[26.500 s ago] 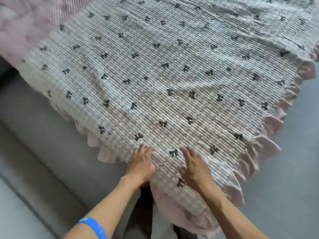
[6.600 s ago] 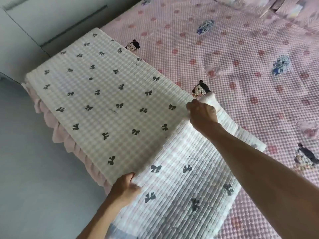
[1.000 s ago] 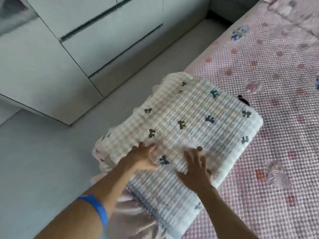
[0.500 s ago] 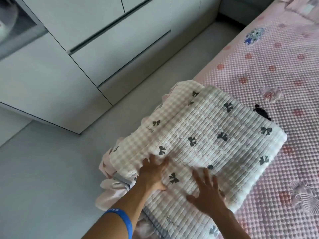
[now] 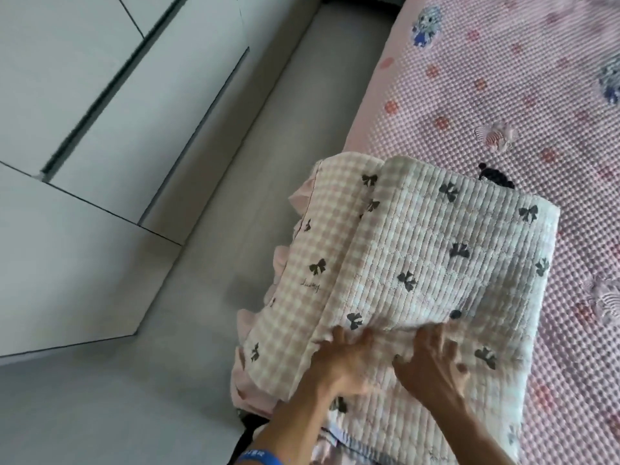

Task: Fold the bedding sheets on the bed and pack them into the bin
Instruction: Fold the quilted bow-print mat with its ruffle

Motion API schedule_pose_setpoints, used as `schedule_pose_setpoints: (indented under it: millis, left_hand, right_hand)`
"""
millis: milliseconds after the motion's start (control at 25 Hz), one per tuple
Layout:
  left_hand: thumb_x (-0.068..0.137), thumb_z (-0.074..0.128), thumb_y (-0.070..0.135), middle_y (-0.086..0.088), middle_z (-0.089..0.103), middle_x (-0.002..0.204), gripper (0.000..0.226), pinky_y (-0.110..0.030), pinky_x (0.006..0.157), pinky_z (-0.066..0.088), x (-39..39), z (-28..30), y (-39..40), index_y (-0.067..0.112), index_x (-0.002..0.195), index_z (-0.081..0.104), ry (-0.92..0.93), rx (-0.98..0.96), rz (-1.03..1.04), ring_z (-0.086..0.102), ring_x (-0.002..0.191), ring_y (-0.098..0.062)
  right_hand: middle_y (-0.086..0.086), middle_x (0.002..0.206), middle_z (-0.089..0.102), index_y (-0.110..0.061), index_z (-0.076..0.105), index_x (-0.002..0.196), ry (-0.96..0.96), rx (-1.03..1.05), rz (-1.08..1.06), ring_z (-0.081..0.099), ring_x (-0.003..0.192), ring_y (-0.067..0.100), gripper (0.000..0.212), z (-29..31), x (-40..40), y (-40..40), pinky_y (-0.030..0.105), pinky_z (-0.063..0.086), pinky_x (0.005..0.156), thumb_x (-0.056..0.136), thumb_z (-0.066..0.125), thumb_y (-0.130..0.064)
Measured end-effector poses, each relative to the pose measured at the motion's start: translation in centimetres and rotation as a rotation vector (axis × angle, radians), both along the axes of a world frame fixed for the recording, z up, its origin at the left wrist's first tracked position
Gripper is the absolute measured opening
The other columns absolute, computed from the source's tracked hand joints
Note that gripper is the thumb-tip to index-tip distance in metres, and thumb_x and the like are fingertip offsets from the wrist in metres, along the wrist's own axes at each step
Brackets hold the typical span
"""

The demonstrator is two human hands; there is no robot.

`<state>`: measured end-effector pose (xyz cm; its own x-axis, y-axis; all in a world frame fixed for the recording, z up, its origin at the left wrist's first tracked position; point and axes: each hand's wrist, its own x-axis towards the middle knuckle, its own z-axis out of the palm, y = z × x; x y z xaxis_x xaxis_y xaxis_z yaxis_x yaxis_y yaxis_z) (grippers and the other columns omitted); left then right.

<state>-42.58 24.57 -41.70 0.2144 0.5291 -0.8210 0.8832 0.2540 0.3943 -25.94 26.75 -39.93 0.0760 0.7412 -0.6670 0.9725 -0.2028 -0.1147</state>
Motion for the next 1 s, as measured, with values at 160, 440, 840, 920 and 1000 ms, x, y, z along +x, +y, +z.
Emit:
schedule_pose_setpoints:
  millis: [160, 440, 840, 920, 1000]
  left_hand:
    - [0.088, 0.064, 0.009, -0.015, 0.017, 0.148, 0.103, -0.028, 0.074, 0.055, -2.1, -0.6, 0.4, 0.053, 0.148, -0.007, -0.082, -0.007, -0.067, 0.057, 0.103, -0.027]
    - [0.093, 0.053, 0.014, -0.008, 0.052, 0.132, 0.064, -0.023, 0.062, 0.046, -2.0, 1.5, 5.4, 0.034, 0.15, 0.033, -0.017, -0.141, -0.194, 0.062, 0.103, -0.024]
    - [0.089, 0.068, 0.025, -0.007, -0.038, 0.152, 0.111, -0.061, 0.115, -0.012, -0.7, 1.1, 22.3, 0.049, 0.144, -0.025, 0.245, 0.469, -0.903, -0.03, 0.141, -0.035]
    - [0.083, 0.072, 0.041, -0.015, -0.023, 0.158, 0.113, -0.06, 0.117, -0.005, 0.4, 0.5, 24.5, 0.041, 0.149, -0.02, 0.222, 0.455, -1.072, -0.013, 0.146, -0.042]
    - [0.077, 0.073, 0.051, -0.017, -0.01, 0.161, 0.118, -0.059, 0.118, 0.003, 1.0, 1.3, 26.2, 0.038, 0.15, -0.018, 0.206, 0.475, -1.168, 0.002, 0.147, -0.044]
  right_hand:
    - [0.007, 0.156, -0.038, -0.034, -0.024, 0.151, -0.007, -0.093, -0.129, -0.023, 0.143, 0.048, 0.096, -0.7, -5.5, -3.7, 0.073, 0.001, 0.111, 0.092, 0.051, -0.044]
    - [0.008, 0.153, -0.041, -0.043, -0.022, 0.149, 0.074, -0.131, -0.164, -0.03, 0.137, 0.055, 0.094, -2.7, -6.5, -3.8, 0.082, -0.006, 0.102, 0.089, 0.049, -0.055]
    - [0.005, 0.159, -0.032, -0.043, -0.02, 0.15, -0.099, -0.09, -0.278, -0.017, 0.143, 0.052, 0.084, -3.0, -7.6, -3.3, 0.085, 0.001, 0.099, 0.095, 0.043, -0.032]
    - [0.005, 0.157, -0.036, -0.043, -0.023, 0.149, -0.162, -0.122, -0.347, -0.016, 0.143, 0.053, 0.093, -3.0, -8.2, -2.4, 0.084, 0.008, 0.101, 0.093, 0.048, -0.019]
    - [0.006, 0.155, -0.038, -0.042, -0.026, 0.148, -0.179, -0.124, -0.381, -0.015, 0.143, 0.054, 0.1, -2.6, -9.0, -2.1, 0.083, 0.012, 0.102, 0.093, 0.052, -0.013]
